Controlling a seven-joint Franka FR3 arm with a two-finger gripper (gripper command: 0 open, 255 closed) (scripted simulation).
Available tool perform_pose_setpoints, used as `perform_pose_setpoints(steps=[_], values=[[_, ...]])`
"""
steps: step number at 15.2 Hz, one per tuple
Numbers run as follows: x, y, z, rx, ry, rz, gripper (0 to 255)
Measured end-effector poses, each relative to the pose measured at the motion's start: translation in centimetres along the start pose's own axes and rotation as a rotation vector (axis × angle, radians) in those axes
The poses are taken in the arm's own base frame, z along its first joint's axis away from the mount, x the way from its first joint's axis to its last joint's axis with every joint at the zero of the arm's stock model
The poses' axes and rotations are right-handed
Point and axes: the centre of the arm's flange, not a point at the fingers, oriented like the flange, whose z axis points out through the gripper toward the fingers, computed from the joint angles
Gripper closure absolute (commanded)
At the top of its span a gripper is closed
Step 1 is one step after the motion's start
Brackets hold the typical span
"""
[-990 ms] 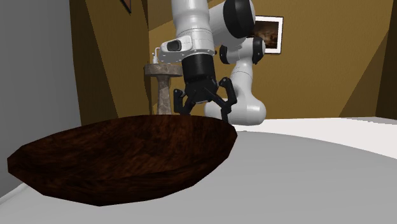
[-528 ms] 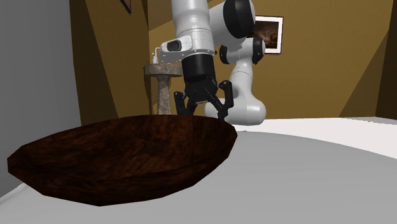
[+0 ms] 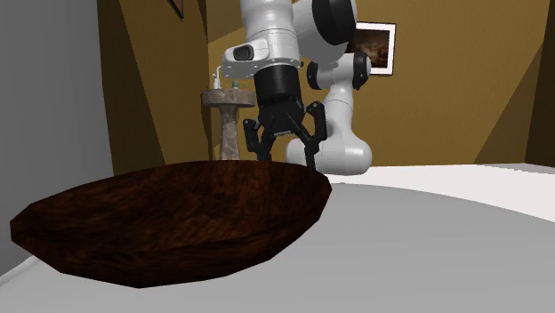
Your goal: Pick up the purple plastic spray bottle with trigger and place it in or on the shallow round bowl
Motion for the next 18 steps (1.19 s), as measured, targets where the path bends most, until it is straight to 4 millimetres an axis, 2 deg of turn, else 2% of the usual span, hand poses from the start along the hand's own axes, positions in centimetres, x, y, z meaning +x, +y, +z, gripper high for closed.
perform_pose_setpoints(steps=[18], values=[[0.9, -2.0, -9.1, 0.0, 0.0, 0.0, 255]])
